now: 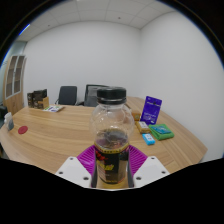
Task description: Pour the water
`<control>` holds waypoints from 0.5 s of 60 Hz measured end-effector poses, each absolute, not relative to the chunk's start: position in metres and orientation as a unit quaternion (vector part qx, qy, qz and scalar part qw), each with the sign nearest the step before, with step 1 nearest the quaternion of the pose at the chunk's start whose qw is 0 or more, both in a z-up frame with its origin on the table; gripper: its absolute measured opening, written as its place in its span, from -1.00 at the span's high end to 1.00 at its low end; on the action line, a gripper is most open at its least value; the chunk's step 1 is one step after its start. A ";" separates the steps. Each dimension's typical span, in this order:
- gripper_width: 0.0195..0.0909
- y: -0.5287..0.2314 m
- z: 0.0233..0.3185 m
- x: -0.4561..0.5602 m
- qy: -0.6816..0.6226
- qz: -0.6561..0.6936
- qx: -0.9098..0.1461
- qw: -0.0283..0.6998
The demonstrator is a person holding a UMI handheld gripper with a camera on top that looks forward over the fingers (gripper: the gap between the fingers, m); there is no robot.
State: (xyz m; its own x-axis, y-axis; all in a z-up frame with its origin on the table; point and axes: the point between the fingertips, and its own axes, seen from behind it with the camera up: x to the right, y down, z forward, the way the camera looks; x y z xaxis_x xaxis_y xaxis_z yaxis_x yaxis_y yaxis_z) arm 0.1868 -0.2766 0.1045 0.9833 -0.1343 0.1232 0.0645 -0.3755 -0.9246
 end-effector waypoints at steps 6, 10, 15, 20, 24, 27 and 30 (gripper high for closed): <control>0.38 -0.262 0.137 0.166 -0.003 -0.136 -0.815 0.564; 0.39 -0.251 0.165 0.143 -0.030 -0.178 -0.801 0.571; 0.39 -0.234 0.206 0.105 -0.073 -0.240 -0.779 0.574; 0.38 -0.218 0.245 0.056 -0.115 -0.304 -0.755 0.569; 0.39 -0.201 0.275 0.007 -0.164 -0.363 -0.725 0.562; 0.39 -0.187 0.296 -0.027 -0.207 -0.408 -0.699 0.550; 0.39 -0.175 0.310 -0.071 -0.251 -0.447 -0.668 0.540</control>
State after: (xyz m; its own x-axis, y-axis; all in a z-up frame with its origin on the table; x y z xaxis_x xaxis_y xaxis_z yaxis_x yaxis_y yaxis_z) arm -0.0713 -0.1750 0.3102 0.4748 -0.1476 0.8676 0.8174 -0.2916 -0.4969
